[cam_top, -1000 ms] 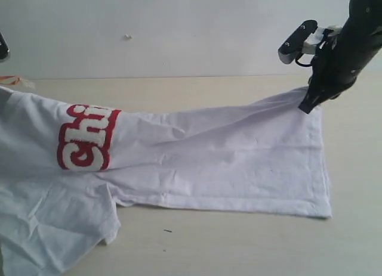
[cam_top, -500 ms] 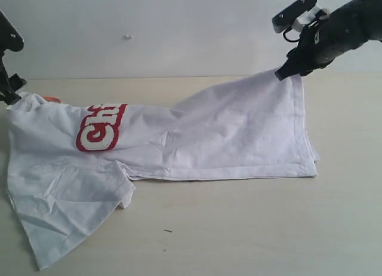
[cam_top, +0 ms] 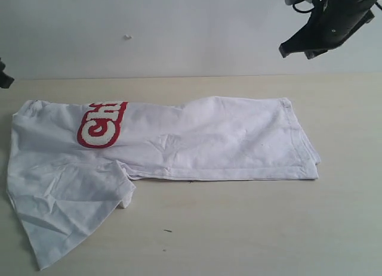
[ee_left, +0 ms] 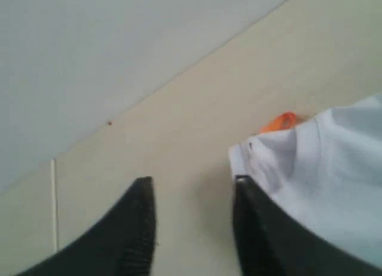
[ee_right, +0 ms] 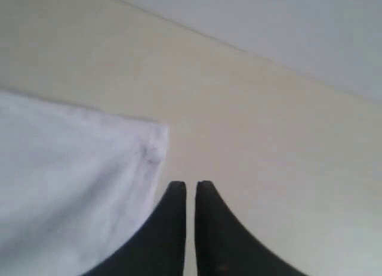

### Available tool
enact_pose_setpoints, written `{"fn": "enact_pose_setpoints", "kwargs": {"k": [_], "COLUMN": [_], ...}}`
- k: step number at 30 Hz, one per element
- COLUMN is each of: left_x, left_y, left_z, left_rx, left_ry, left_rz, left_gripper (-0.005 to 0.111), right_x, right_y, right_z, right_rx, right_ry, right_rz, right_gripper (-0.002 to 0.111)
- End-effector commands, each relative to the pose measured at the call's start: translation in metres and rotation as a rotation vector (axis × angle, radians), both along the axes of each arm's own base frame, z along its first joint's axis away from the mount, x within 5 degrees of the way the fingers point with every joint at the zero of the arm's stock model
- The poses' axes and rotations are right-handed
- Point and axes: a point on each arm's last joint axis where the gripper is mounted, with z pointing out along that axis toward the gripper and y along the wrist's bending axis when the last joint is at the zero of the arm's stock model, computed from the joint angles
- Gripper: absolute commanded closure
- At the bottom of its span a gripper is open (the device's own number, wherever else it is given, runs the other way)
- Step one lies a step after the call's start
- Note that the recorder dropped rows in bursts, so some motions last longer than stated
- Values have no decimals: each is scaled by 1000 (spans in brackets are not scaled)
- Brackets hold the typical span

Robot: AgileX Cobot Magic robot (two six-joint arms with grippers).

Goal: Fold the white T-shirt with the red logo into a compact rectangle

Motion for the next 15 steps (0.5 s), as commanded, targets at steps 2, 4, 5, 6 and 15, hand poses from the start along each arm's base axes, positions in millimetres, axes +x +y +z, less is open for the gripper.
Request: {"fn": "enact_pose_setpoints", "kwargs": {"k": [2, 4, 5, 6, 15], "left_x": [-23, -29, -34, -36, -67], "left_y": [-21, -33, -50, -55, -93], "left_z": [-19, -26, -30, -32, -109], "left_rx": [-38, -116, -245, -289, -153], "left_ry": [332, 429, 492, 516, 802], "left_rz": [-61, -144, -253, -292, -393], "left_gripper": [106, 107, 107, 107, 107], "right_x": [-4, -5, -8, -9, -13], "right_y": [16, 19, 18, 18, 12], "right_z": [-27, -44, -58, -63, -125], "right_rx": [142, 152, 148, 148, 103], "right_ry": [178, 250, 293, 297, 335], "right_rz": [104, 103, 99, 98, 49], "right_gripper": [108, 108, 108, 108, 108]}}
